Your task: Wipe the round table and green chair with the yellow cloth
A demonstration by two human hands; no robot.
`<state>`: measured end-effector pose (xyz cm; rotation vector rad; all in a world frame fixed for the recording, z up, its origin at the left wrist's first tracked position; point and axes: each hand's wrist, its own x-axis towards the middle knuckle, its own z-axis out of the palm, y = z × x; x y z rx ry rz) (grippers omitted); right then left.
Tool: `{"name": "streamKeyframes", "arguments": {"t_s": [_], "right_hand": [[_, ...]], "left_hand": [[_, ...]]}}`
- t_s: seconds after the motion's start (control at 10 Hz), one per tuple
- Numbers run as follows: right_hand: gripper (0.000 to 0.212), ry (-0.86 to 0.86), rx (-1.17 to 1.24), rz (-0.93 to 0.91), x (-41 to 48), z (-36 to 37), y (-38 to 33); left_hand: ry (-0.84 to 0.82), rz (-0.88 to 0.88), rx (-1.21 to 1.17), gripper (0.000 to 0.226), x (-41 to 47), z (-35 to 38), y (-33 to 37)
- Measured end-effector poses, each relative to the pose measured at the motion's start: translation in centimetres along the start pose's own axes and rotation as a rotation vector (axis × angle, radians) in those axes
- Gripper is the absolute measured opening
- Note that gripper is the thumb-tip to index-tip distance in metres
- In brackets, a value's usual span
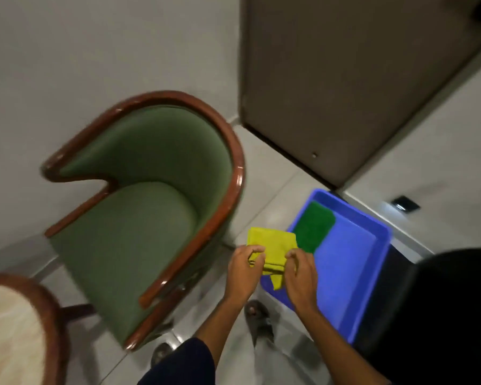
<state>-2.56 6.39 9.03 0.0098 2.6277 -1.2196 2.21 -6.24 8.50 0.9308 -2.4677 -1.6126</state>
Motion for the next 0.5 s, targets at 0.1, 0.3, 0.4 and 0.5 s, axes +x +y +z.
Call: {"name": "streamKeyframes", "arguments": {"t_s": [0.1,0.3,0.4,0.5], "right_hand": [[0.017,-0.052,-0.084,0.216,0.7,-3.6,7.9],[0.046,-0.424,-0.504,0.432,0.5,-5.7,17.2],[0.048,-0.568,-0.818,0.345,1.2,-5.7,18.1],[0.043,-0.469,-0.904,0.2,2.8,-5.9,16.7]], "left_hand": [[-0.355,-0.047,0.169,0.037,-0.3,8.3,-0.6],[-0.777,0.021,0.566,0.058,-0.9,18.3,-4.2],[-0.766,0.086,0.885,0.057,-0.6,18.1,-4.3],[-0.624,0.155,0.899,0.057,0.1,14.7,-2.5]]}}
